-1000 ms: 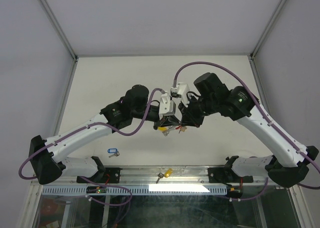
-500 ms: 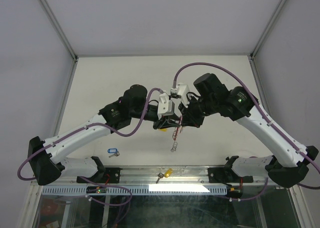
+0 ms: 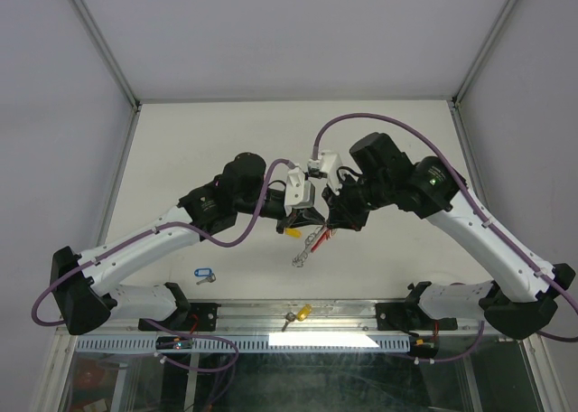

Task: Put the keys on the keyring

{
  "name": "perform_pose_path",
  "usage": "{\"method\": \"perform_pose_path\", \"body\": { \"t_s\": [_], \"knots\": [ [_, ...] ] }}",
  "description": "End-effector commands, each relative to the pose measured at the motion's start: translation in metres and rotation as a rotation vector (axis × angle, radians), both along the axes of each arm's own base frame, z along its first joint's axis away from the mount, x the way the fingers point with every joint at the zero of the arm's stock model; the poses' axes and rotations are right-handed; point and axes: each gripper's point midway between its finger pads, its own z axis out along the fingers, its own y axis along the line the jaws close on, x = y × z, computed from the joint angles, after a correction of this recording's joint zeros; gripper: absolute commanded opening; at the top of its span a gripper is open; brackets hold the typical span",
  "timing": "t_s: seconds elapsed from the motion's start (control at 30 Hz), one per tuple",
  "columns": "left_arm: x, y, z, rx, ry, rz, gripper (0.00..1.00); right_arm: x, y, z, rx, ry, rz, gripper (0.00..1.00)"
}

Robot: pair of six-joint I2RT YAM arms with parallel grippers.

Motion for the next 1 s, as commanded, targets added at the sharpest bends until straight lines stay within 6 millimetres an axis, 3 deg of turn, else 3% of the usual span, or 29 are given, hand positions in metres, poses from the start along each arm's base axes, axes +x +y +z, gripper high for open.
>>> {"method": "perform_pose_path", "body": {
  "t_s": [0.0,0.27,0.47,0.7,0.8,0.97],
  "knots": [
    [-0.007,-0.004,0.032,-0.079,-0.055,-0.036,0.00,0.001,0.006,0.016,0.073,-0.053,0.011,0.00],
    [0.003,-0.003,0.036,-0.097,-0.050,0.034,0.00,0.006,0.007,0.026,0.123,-0.105,-0.013,0.01],
    [0.008,0.002,0.046,-0.222,0.000,0.078,0.00,0.020,0.001,0.065,0.245,-0.258,-0.105,0.20],
    [0.017,0.014,0.063,-0.426,0.076,0.164,0.00,0.033,-0.007,0.103,0.431,-0.370,-0.264,0.26],
    [0.021,0.018,0.069,-0.500,0.099,0.194,0.00,0.038,-0.007,0.097,0.460,-0.338,-0.340,0.27],
    [0.042,0.028,0.045,-0.451,0.157,0.310,0.00,0.057,-0.020,0.054,0.352,-0.271,-0.506,0.28]
  ]
}}
